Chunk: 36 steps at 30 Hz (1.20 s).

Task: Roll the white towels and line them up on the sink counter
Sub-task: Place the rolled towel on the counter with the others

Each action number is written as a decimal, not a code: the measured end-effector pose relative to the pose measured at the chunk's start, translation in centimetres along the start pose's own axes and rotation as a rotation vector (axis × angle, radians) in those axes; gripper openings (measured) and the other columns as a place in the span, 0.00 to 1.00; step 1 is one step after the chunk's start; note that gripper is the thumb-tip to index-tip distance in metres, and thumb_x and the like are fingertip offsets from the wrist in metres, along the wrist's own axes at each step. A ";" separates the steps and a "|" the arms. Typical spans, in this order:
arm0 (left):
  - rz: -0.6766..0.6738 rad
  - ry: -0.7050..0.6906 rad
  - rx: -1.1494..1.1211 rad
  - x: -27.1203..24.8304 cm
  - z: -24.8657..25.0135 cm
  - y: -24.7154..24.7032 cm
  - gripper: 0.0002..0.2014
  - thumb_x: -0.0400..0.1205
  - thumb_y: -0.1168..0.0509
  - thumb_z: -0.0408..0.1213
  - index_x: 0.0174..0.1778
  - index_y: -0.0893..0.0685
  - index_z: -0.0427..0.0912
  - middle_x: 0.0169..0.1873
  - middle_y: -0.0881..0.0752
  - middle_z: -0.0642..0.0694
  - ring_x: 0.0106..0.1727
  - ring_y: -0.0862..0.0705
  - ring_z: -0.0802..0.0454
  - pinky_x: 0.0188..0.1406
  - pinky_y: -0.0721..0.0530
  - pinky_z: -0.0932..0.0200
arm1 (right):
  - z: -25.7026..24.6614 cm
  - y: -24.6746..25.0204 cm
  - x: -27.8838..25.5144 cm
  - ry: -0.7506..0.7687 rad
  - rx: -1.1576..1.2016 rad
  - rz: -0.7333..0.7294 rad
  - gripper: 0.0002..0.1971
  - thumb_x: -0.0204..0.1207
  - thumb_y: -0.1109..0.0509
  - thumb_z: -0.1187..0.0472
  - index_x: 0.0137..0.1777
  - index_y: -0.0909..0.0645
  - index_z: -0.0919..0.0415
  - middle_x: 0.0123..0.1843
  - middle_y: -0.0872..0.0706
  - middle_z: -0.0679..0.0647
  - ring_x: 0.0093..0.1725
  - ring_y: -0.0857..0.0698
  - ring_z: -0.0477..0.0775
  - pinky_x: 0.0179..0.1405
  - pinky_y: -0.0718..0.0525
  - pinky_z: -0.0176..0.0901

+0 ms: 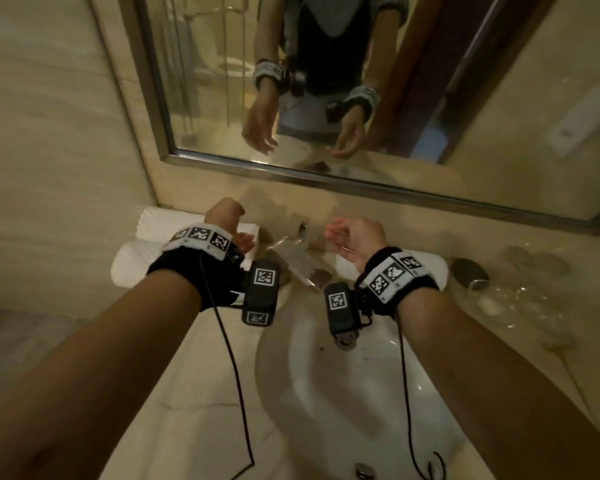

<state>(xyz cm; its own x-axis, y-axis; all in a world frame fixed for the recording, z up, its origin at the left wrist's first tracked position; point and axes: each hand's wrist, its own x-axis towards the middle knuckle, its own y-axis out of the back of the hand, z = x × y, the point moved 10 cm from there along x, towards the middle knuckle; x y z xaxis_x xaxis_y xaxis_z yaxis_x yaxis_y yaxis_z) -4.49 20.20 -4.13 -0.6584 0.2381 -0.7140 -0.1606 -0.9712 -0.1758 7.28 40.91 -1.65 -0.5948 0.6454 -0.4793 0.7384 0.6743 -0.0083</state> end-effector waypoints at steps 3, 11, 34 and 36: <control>-0.050 0.002 0.016 -0.9 -1.5 -5.9 0.12 0.81 0.42 0.37 0.56 0.32 0.35 0.50 0.24 0.35 0.40 0.21 0.43 0.47 0.19 0.49 | 0.0 5.7 1.0 -0.015 0.033 0.029 0.11 0.80 0.43 0.71 0.42 0.19 0.63 0.38 0.15 0.55 0.35 0.15 0.50 0.36 0.18 0.39; -0.097 0.034 0.310 -0.9 -7.4 -18.6 0.22 0.81 0.41 0.39 0.71 0.31 0.38 0.60 0.23 0.30 0.58 0.19 0.31 0.31 0.22 0.54 | 2.1 19.8 4.9 -0.213 0.023 0.123 0.06 0.79 0.39 0.67 0.42 0.22 0.63 0.38 0.19 0.56 0.38 0.18 0.53 0.38 0.19 0.46; 0.018 0.078 0.369 10.2 -12.6 -24.2 0.22 0.85 0.43 0.49 0.74 0.25 0.44 0.68 0.26 0.37 0.59 0.24 0.35 0.43 0.24 0.55 | 8.3 22.5 15.5 -0.426 -0.020 0.147 0.33 0.75 0.40 0.39 0.77 0.32 0.55 0.77 0.27 0.59 0.70 0.23 0.67 0.66 0.20 0.65; 0.036 0.061 0.386 10.2 -12.4 -23.9 0.24 0.85 0.43 0.48 0.76 0.28 0.40 0.71 0.27 0.37 0.68 0.26 0.35 0.56 0.24 0.50 | 9.8 24.1 18.4 -0.356 -0.115 0.195 0.40 0.68 0.38 0.32 0.79 0.36 0.48 0.80 0.30 0.52 0.72 0.24 0.62 0.71 0.24 0.59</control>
<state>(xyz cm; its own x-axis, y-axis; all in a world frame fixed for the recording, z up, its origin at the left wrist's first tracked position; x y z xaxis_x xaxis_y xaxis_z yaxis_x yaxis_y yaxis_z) 1.76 45.85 -15.55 -0.6259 0.1918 -0.7560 -0.4104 -0.9052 0.1102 17.21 65.49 -19.31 -0.2862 0.6141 -0.7355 0.7741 0.6006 0.2002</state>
